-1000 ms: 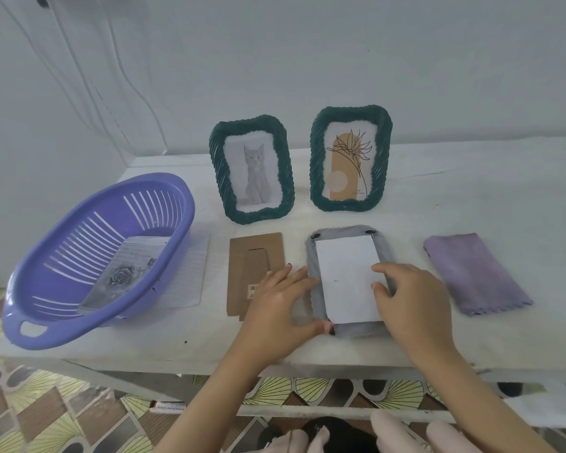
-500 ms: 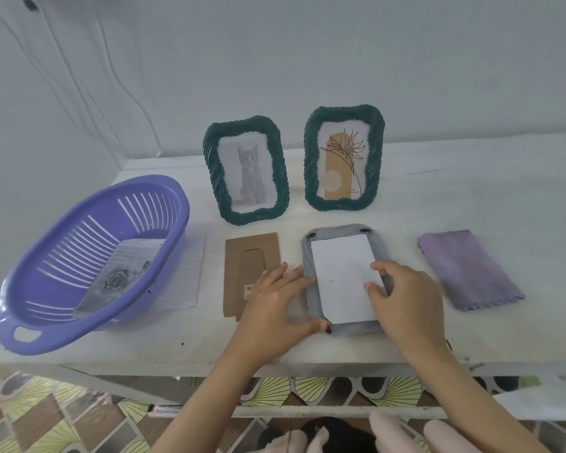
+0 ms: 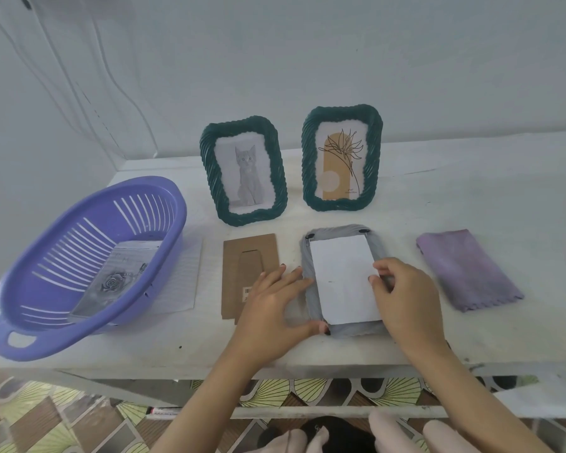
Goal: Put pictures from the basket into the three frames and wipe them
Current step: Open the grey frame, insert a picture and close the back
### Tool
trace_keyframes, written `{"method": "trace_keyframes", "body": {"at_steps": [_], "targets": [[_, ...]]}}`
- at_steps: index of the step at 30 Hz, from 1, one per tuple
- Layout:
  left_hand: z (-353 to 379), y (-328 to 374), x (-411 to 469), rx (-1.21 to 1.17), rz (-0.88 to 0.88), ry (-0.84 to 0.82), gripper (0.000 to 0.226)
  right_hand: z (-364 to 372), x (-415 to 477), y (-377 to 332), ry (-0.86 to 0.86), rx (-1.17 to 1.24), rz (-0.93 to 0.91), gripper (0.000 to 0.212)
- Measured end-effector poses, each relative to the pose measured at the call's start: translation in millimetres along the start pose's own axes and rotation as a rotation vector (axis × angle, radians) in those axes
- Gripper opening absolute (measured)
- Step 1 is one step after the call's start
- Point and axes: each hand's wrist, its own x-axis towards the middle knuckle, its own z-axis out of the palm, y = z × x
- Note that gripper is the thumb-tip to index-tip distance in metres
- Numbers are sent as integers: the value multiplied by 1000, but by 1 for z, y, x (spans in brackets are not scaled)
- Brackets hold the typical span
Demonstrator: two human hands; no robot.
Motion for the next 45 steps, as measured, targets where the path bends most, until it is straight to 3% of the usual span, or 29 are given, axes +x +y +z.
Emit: {"method": "trace_keyframes", "body": {"at_steps": [6, 18, 21, 30, 36, 39, 42, 45], "targets": [[2, -2, 0, -19, -9, 1, 78, -6, 9, -1, -15, 141, 101, 15], [1, -1, 0, -26, -30, -16, 76, -12, 13, -3, -15, 284, 43, 23], [2, -3, 0, -35, -25, -6, 76, -14, 14, -3, -31, 266, 55, 29], [2, -4, 0, -15, -12, -5, 82, -19, 18, 3, 42, 170, 52, 18], [1, -3, -3, 53, 29, 33, 77, -23, 24, 4, -53, 209, 62, 17], [-7, -2, -8, 90, 34, 104, 65, -22, 28, 2, -129, 227, 101, 23], [-33, -2, -15, 258, 11, 298, 52, -23, 29, -4, -164, 251, 83, 26], [-73, -14, -27, 472, -127, 471, 43, -23, 33, -17, -180, 329, 30, 27]]}}
